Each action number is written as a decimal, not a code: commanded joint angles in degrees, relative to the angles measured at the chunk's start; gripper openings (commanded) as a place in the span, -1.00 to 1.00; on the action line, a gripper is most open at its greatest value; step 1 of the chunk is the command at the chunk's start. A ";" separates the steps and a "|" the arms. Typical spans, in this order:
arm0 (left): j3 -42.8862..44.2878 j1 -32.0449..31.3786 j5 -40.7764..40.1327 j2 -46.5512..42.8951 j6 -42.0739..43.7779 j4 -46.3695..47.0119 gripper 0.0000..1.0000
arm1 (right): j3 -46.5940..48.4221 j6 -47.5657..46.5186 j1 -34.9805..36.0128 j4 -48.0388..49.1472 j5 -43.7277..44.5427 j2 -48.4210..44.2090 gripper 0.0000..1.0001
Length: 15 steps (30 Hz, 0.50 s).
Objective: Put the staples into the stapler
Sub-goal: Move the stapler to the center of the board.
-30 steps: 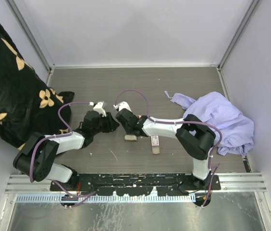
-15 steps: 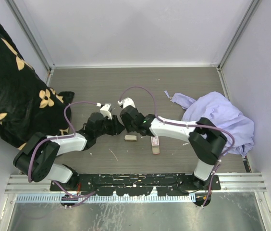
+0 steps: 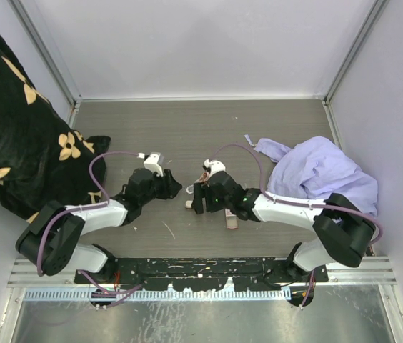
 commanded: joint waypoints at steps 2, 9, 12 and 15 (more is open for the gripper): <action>-2.09 0.02 -7.19 -4.84 0.46 1.67 -0.09 | -3.50 8.77 -0.04 14.89 -2.91 1.10 0.52; -3.61 0.02 -9.53 -9.32 1.31 1.09 -0.06 | -4.72 9.74 -0.21 18.21 -2.33 5.26 0.52; -3.97 0.00 -9.92 -10.15 1.53 0.95 -0.06 | -5.00 8.61 -0.22 20.65 -3.14 7.55 0.52; -4.16 0.02 -10.27 -10.74 1.66 0.84 -0.06 | -3.44 6.81 -0.16 20.46 -4.18 9.50 0.49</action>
